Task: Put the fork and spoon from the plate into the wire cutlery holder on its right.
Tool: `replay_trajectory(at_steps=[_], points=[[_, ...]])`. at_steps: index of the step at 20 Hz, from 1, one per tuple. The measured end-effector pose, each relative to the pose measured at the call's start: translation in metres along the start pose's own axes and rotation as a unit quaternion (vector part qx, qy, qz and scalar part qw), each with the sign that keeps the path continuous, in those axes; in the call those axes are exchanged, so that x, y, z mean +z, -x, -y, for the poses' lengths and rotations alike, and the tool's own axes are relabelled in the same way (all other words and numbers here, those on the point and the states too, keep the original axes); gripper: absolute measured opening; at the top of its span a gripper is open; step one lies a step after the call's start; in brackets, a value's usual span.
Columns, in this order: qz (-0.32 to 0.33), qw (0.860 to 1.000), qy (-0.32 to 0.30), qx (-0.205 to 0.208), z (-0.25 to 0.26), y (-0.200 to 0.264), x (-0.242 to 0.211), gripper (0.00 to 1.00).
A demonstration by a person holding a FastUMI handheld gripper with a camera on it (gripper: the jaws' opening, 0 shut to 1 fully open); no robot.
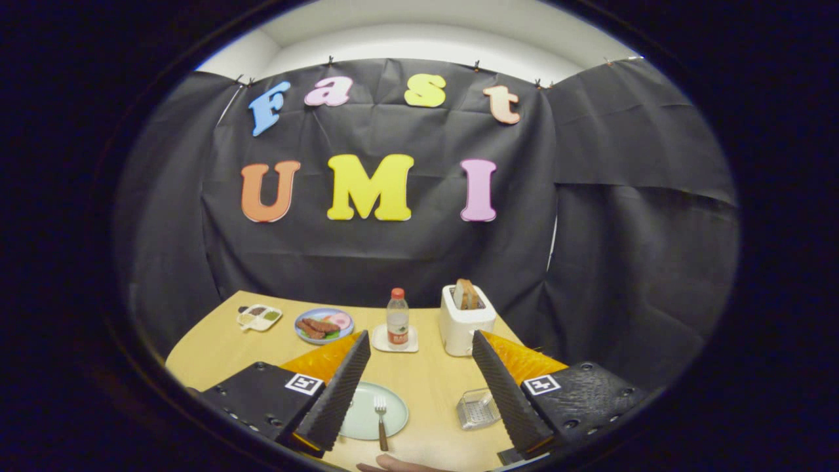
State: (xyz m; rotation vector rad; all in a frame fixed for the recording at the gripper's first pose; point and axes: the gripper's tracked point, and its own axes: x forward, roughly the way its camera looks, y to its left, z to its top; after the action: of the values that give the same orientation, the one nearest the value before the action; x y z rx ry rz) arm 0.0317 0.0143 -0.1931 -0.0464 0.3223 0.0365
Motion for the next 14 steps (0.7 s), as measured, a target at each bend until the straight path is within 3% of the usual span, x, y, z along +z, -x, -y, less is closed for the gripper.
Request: replay_trajectory(at_steps=[7, 10, 14], points=[[-0.132, 0.991, 0.029, 0.018, -0.037, -0.057, -0.122, 0.95], [-0.187, 0.981, 0.037, 0.028, -0.053, -0.069, -0.176, 0.89], [-0.242, 0.969, 0.042, 0.024, -0.066, -0.074, -0.214, 0.84]])
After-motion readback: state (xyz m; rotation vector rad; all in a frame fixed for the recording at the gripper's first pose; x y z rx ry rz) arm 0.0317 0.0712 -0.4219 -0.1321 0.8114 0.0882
